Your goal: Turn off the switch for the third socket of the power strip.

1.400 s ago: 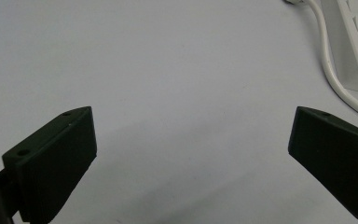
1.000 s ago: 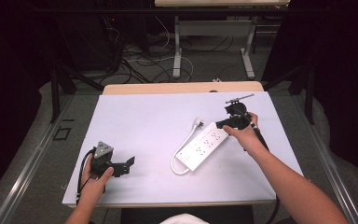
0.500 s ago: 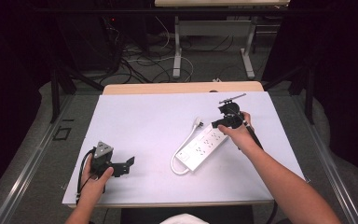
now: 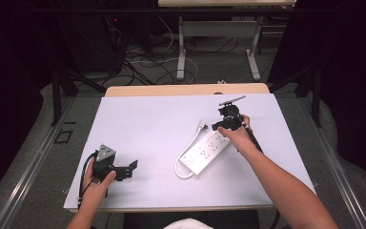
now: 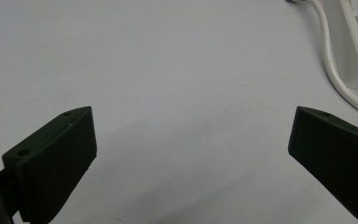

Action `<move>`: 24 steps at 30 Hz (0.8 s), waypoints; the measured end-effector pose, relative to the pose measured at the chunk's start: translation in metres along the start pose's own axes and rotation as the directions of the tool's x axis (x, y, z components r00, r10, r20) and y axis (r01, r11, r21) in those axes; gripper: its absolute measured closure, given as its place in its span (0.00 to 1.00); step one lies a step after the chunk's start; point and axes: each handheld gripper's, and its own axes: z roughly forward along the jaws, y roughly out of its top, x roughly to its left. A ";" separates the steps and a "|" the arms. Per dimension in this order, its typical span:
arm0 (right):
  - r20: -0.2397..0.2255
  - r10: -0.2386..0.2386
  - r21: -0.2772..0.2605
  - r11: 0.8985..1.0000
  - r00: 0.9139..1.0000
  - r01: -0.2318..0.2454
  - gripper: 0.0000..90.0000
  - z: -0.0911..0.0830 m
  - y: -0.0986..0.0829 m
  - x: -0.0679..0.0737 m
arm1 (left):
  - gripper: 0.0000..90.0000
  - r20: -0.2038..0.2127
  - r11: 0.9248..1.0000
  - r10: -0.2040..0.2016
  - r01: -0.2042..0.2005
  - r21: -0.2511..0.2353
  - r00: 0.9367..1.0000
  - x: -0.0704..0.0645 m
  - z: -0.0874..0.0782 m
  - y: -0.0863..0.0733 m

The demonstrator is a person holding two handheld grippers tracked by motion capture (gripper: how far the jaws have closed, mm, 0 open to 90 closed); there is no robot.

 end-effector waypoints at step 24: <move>0.009 0.046 0.035 0.998 0.999 -0.046 0.95 0.021 0.001 -0.005 | 0.01 0.001 1.000 0.001 -0.001 0.000 1.000 0.000 0.001 0.000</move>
